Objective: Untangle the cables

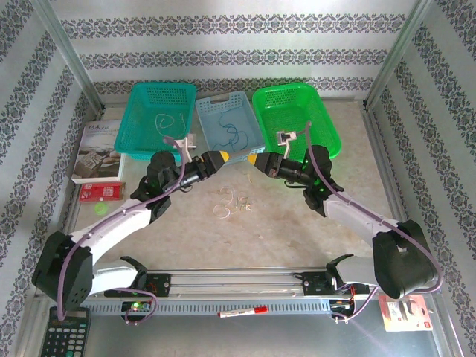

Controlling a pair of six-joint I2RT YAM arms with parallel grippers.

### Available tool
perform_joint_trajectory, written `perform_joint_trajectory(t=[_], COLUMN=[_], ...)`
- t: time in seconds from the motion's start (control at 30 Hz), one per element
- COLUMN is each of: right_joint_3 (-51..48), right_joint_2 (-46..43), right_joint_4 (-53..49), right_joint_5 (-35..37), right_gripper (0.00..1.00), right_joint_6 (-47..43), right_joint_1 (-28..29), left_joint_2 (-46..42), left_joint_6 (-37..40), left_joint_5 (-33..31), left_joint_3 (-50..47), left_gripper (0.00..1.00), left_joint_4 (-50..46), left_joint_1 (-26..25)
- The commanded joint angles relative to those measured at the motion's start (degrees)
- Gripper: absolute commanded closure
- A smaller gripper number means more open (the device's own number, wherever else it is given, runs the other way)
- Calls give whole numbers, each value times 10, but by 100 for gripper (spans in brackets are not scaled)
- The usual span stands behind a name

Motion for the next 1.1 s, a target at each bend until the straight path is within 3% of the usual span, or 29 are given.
perform_joint_trajectory(t=[0.0,0.2,0.83,1.07], right_joint_3=[-7,5,43,51], right_joint_2=[-12,-6,16,16], right_joint_4=[-3,-38,-65,-62], right_joint_5=[7,39,81,86], right_gripper=[100,100,100,100], right_joint_6=[-30,-61,-95,-97], right_joint_1=[9,21,61,78], left_joint_2=[19,10,28,52], left_joint_6=[-80,-130,-159,-179], left_joint_5=[21,16,-20,-32], left_joint_3=[-12,-10,-2,-1], left_gripper=[38,38,38,37], left_joint_4=[74,104,90,128], left_joint_1=[2,-21,-68,-74])
